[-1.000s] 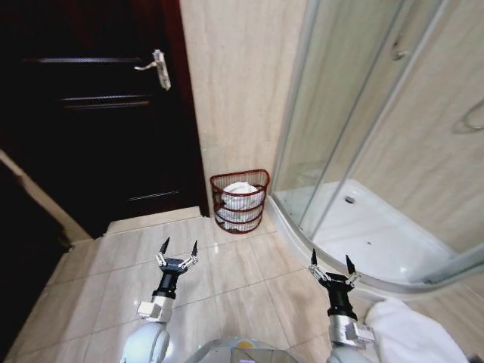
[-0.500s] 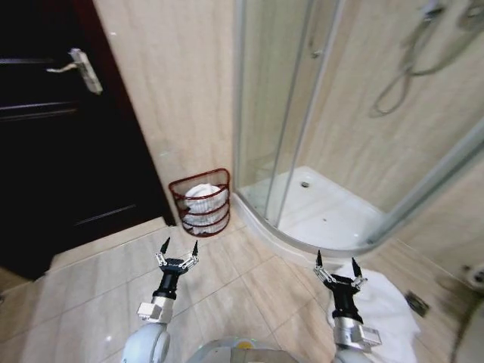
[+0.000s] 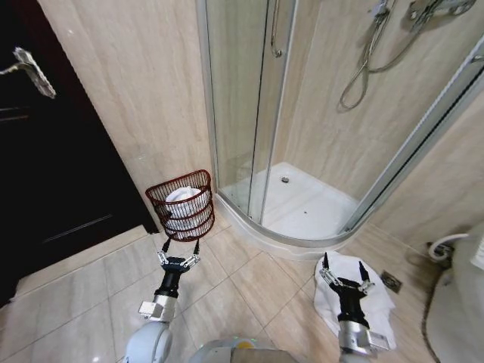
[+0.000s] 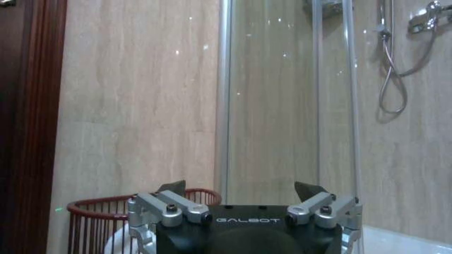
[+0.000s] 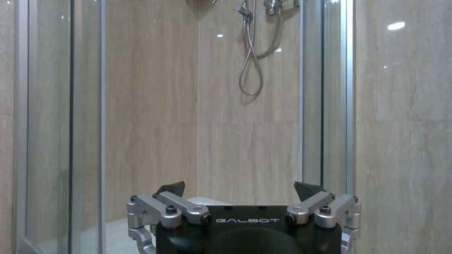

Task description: Discard the used towel into the hamper.

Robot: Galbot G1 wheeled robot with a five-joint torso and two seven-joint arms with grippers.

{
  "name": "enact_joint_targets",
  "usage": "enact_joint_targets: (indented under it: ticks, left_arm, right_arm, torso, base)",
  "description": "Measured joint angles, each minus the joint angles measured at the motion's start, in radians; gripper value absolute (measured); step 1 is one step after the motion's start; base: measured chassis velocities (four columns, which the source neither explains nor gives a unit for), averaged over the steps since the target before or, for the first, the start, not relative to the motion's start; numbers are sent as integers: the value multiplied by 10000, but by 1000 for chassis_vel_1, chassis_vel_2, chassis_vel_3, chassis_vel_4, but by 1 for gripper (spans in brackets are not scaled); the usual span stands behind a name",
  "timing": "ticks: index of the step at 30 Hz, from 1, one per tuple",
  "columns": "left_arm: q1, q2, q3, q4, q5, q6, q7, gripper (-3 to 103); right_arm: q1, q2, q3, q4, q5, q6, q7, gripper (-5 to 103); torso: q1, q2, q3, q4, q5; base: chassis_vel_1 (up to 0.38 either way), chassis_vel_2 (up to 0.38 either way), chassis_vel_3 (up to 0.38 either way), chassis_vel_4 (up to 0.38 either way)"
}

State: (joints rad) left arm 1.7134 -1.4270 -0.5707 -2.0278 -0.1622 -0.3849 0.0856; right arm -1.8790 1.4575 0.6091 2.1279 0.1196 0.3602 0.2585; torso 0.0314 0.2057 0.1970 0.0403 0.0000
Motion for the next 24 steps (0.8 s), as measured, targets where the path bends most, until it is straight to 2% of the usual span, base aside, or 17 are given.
enact_joint_targets:
  ticks: [13,24]
  left_arm:
    - [84,-13,26,133,-11,-309,106,100]
    - [175,-38,-9,70,-11,-403,188,100]
  right_arm:
    - [24,144,-73,92,59,-137,0,100]
    - [-27,76,-13,57,218,22,4,100]
  torso:
    - [0,0,0,0,-1]
    - [0,0,0,0,0]
  base:
    - [-6,-5,5,9]
    - [-77,-72,83,73]
